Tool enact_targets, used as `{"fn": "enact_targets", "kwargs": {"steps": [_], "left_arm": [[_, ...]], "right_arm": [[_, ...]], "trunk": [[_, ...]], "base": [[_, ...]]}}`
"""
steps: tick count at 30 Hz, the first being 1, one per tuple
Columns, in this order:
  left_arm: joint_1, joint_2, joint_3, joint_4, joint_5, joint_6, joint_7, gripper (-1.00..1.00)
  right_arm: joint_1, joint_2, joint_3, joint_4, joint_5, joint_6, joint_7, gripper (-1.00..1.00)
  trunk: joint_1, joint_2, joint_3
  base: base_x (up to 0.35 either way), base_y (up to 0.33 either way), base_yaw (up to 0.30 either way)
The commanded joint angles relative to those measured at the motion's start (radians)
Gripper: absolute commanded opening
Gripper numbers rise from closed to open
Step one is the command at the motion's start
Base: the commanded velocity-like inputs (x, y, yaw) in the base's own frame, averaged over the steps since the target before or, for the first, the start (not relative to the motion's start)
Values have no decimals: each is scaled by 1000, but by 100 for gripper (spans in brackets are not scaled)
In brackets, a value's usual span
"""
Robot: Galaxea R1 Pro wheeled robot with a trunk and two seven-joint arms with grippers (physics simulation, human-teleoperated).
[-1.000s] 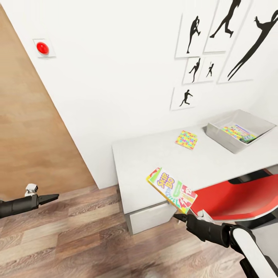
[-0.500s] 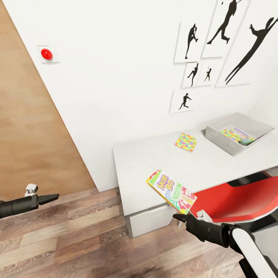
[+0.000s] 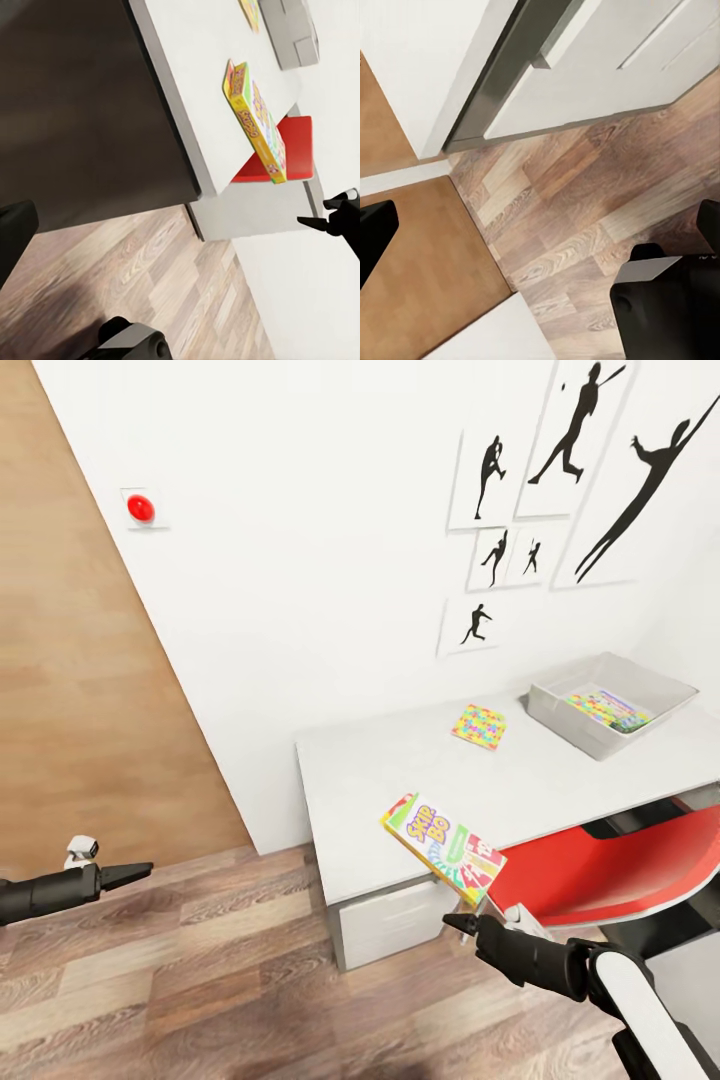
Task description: Put all the toys in the child's room - the three board games (two on the bed and one on the table), the two jigsaw puzzles on the table, and the tennis ball on the table - inside the toy box on the table in the child's room.
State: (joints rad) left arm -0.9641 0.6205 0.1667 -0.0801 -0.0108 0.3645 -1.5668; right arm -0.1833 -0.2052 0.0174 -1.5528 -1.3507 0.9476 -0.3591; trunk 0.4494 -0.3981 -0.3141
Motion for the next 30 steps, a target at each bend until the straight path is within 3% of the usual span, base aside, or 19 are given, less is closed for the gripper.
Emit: {"fn": "enact_targets", "kwargs": {"steps": [1,23,30], "left_arm": [[-1,0,1,0,-1,10,-4,100],[-1,-12,1,0,-6,11,-4,100],[-1,-12,1,0,-5,10,-4,100]], "right_arm": [[-1,-1,1,-1,-10,0,-11,100],[-1,0,4,-3,-10,0,-10,100],[-1,15,4,-3,-9,0,-11,100]], "trunk": [[1,-2,-1],[1,-2,27],[1,-2,39]], "base": [[-3,0,0],[-38,0,0],[-64,0,0]]}}
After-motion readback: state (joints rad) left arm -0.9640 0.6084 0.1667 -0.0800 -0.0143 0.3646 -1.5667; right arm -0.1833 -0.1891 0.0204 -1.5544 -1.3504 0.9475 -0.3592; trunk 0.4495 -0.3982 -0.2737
